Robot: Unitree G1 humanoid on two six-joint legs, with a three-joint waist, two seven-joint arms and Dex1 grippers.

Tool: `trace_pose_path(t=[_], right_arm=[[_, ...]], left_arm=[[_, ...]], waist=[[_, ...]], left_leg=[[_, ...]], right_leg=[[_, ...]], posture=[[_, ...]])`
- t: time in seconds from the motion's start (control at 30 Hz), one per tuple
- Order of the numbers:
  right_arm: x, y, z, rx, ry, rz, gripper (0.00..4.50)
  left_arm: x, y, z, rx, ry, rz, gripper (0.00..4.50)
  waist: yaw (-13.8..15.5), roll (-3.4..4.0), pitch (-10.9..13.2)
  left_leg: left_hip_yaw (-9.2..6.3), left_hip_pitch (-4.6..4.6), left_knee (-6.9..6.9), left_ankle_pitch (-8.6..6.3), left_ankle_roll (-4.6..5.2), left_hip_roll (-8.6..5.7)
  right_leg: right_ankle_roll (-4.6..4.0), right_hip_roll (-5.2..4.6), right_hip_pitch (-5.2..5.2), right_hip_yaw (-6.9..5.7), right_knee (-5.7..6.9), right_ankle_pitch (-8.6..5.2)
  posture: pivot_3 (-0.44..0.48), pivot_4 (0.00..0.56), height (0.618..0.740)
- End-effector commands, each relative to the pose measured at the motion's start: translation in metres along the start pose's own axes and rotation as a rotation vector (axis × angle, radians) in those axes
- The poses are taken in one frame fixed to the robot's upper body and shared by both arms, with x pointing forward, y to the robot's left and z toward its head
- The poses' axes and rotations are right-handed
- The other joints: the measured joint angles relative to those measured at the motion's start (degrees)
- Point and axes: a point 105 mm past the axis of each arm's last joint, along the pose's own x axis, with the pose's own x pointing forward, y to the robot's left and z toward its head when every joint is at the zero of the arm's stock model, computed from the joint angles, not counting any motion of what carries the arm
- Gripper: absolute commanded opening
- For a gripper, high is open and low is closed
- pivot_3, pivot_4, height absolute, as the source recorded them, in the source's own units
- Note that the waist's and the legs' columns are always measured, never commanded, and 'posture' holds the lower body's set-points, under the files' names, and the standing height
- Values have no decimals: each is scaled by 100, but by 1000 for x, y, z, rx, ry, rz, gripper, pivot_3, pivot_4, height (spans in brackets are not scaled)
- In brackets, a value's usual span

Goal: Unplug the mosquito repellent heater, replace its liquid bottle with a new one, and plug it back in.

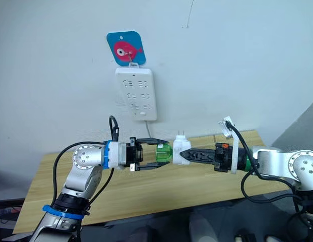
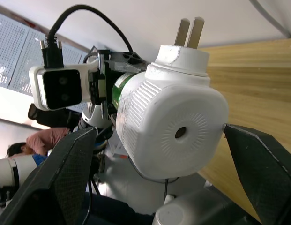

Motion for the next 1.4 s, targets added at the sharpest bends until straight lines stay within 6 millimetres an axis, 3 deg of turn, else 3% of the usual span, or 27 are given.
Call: trace_pose_path(t=[0.03,0.27,1.13,1.4], right_arm=[[-16,15,7,-49,-10,45,4500],[-40,13,0,-22,16,21,4500],[7,14,-12,27,30,222,4500],[-6,10,-8,30,11,184,4500]], left_arm=[[1,1,8,43,-24,3,2340],[0,4,8,50,-32,23,2337],[12,-5,17,36,-131,-13,2319],[9,-7,17,40,-121,-15,2317]], waist=[[2,0,0],[4,-1,0],[-15,0,-1],[-12,0,-1]], left_leg=[[1,1,0,0,0,0],[2,2,0,0,0,1],[5,4,3,0,0,1],[4,4,3,0,0,1]], right_leg=[[0,0,0,1,0,0],[23,1,1,0,1,-14],[22,21,2,5,7,-10],[2,20,2,4,7,3]], posture=[[-178,157,730],[-188,155,730],[-181,128,730],[-174,126,730]])
